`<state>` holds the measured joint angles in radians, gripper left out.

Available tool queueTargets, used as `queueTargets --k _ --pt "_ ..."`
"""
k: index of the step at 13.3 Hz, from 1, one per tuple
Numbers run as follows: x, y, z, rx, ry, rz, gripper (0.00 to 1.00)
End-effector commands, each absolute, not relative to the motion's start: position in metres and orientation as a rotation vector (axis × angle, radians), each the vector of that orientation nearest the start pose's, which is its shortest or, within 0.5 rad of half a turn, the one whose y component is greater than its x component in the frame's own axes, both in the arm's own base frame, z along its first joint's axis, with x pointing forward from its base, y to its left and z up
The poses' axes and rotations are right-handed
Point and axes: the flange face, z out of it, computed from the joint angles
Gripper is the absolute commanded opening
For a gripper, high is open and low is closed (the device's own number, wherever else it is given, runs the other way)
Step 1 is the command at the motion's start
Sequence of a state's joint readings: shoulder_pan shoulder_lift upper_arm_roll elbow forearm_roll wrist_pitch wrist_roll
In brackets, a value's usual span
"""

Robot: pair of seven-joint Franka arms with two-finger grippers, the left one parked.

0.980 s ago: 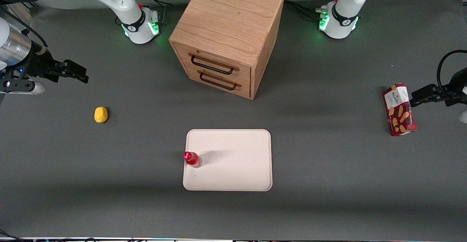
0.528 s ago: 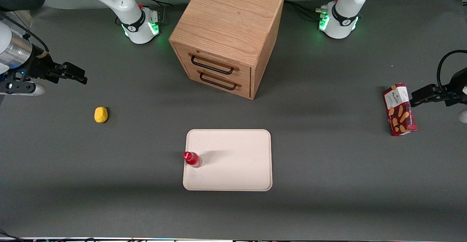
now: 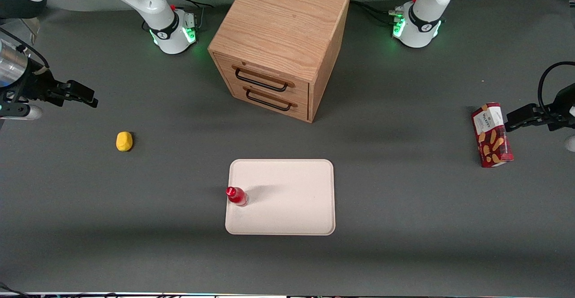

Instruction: Place coke bottle on tray

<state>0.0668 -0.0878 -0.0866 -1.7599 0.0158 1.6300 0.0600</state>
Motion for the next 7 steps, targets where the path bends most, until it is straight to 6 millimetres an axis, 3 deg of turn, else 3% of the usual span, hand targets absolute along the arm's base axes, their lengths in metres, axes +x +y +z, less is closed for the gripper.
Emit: queueTargets --k 1,4,7 --pt "0.526 -0.031 0.609 -3.118 0.117 0.007 1.00" --pt "0.537 -0.032 0.632 -3.121 0.122 -0.048 1.00" --pt "0.537 -0.023 0.636 -3.122 0.103 -0.053 1.00"
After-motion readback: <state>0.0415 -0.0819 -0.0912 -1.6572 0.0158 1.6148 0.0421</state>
